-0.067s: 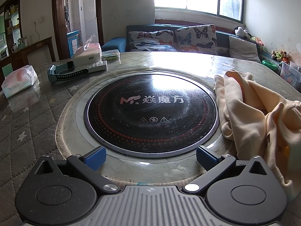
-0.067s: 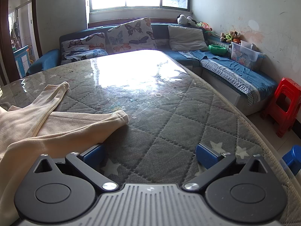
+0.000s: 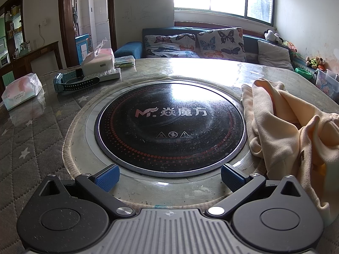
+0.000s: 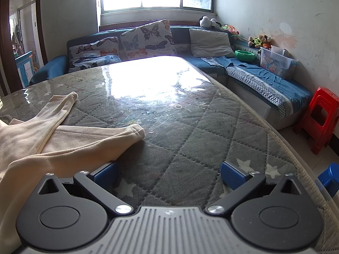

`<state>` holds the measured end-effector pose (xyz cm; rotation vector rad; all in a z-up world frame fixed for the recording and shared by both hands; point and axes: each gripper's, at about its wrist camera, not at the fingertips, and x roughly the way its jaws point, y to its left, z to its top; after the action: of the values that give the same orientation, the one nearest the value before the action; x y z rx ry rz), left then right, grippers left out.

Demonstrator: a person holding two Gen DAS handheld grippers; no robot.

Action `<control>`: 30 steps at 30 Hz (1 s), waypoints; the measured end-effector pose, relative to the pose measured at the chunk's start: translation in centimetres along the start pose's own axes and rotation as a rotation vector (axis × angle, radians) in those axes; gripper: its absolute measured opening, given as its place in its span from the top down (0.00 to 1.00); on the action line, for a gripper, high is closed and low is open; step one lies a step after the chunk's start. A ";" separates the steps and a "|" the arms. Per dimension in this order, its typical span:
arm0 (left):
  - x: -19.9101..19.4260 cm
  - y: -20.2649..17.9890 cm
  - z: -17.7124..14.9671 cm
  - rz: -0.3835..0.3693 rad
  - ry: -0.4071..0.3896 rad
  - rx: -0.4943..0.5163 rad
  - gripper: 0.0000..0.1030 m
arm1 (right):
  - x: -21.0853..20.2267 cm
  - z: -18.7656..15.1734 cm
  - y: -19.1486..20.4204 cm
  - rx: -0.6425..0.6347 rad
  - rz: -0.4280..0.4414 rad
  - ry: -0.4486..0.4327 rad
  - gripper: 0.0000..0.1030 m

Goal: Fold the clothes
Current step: 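Move both grippers over the crumpled cream T-shirt on the table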

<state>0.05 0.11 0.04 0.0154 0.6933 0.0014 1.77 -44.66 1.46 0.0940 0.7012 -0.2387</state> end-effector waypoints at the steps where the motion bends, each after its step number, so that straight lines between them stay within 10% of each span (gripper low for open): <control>1: 0.0 0.1 0.0 -0.001 0.000 -0.001 0.00 | 0.0 0.0 0.0 0.001 0.001 0.002 0.00; 30: -4.3 -1.8 -1.1 -0.011 0.017 0.018 0.00 | -9.5 -3.5 4.5 -0.130 0.225 -0.022 0.03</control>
<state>-3.93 -1.67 1.91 0.0290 0.7100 -0.0151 -6.29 -37.96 4.99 0.0452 0.6766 0.0212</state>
